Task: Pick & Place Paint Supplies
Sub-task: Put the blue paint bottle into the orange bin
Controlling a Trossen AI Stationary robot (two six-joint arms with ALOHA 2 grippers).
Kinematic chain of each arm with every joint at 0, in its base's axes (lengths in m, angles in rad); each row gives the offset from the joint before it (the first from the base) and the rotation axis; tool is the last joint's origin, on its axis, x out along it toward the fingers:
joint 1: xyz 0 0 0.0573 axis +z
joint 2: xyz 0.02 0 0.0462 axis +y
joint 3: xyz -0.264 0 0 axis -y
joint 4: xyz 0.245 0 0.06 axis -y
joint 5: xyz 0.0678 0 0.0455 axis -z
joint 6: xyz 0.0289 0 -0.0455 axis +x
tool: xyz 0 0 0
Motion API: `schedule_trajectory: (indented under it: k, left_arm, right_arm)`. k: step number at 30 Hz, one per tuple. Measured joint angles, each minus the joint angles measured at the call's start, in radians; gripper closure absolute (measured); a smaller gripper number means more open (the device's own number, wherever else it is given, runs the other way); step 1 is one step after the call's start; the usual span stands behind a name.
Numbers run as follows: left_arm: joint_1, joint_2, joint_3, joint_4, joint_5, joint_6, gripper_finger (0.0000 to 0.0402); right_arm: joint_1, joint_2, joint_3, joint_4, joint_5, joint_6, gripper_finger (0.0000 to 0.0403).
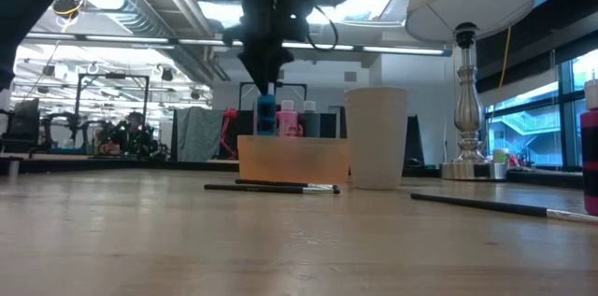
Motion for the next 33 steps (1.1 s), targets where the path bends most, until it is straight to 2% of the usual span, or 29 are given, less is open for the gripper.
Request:
schedule_trajectory:
  k: [9, 19, 26, 33]
  left_arm:
    - [0.036, 0.055, 0.000, 0.035, 0.012, 0.045, 0.0284]
    - [0.048, 0.056, -0.005, 0.038, 0.049, 0.044, 0.0284]
    - [0.048, 0.056, -0.069, 0.042, 0.042, 0.043, 0.0284]
    - [0.050, 0.056, -0.076, 0.084, 0.038, 0.039, 0.0284]
  right_arm:
    - [-0.019, 0.000, 0.000, -0.017, -0.013, 0.024, 0.0183]
    - [-0.020, 0.000, 0.000, -0.026, -0.015, 0.027, 0.0183]
    - [-0.020, 0.000, 0.000, -0.026, -0.019, 0.034, 0.0183]
    - [-0.020, 0.000, 0.000, -0.024, -0.023, 0.036, 0.0183]
